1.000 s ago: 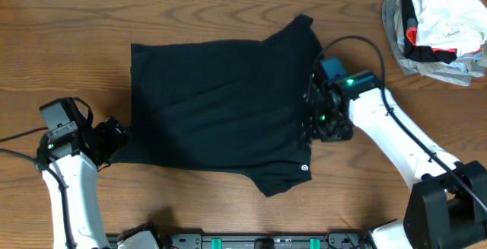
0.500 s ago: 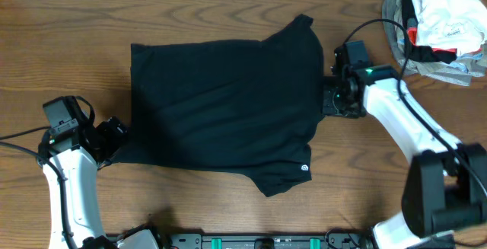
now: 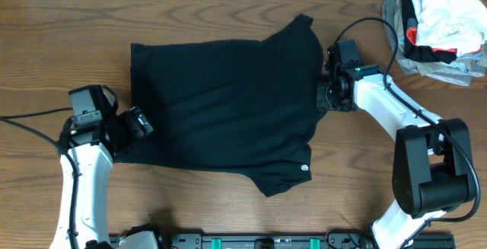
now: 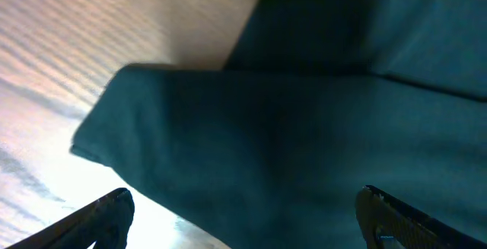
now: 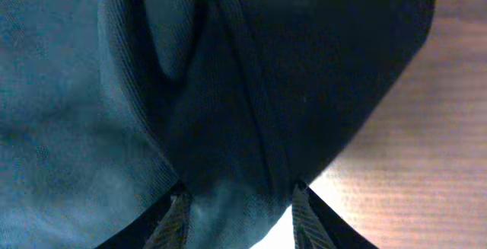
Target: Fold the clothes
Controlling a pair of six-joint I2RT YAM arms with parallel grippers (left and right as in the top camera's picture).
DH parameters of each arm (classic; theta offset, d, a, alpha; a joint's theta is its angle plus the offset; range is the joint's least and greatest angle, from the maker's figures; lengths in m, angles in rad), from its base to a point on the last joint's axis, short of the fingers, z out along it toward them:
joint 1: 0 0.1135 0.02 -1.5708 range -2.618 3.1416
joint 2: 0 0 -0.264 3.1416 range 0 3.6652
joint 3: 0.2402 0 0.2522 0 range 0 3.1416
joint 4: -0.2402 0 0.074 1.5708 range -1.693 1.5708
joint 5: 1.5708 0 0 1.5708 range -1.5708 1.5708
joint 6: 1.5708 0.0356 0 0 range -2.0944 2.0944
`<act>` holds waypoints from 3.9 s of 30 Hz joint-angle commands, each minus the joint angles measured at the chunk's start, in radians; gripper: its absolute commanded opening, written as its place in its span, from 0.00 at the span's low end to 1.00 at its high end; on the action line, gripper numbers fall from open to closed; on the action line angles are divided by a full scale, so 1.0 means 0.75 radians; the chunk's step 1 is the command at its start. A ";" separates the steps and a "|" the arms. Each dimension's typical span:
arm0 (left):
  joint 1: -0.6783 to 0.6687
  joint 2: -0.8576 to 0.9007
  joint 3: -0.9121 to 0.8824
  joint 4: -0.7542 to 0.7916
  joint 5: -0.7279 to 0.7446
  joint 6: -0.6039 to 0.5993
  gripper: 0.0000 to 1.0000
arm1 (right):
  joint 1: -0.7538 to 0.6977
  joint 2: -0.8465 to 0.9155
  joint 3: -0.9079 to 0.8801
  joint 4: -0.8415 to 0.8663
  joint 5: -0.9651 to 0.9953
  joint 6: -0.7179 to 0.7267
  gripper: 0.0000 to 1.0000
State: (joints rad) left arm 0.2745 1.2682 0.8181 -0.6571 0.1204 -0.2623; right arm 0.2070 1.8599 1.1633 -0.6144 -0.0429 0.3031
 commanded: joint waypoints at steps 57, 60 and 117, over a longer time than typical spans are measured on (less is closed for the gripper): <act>-0.318 0.301 0.002 0.107 0.003 -0.015 0.93 | -0.003 0.163 0.492 -0.454 0.047 -0.254 0.56; -0.318 0.301 0.002 0.111 0.003 -0.016 0.93 | -0.101 0.163 0.489 -0.437 -0.023 -0.327 0.61; -0.318 0.301 0.002 0.122 0.003 -0.015 0.93 | 0.409 -0.064 0.221 0.007 -0.385 -0.305 0.01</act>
State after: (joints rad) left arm 0.0383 1.4857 0.8177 -0.5674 0.1246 -0.2653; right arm 0.4522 1.7714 1.3216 -0.6102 -0.3626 0.0452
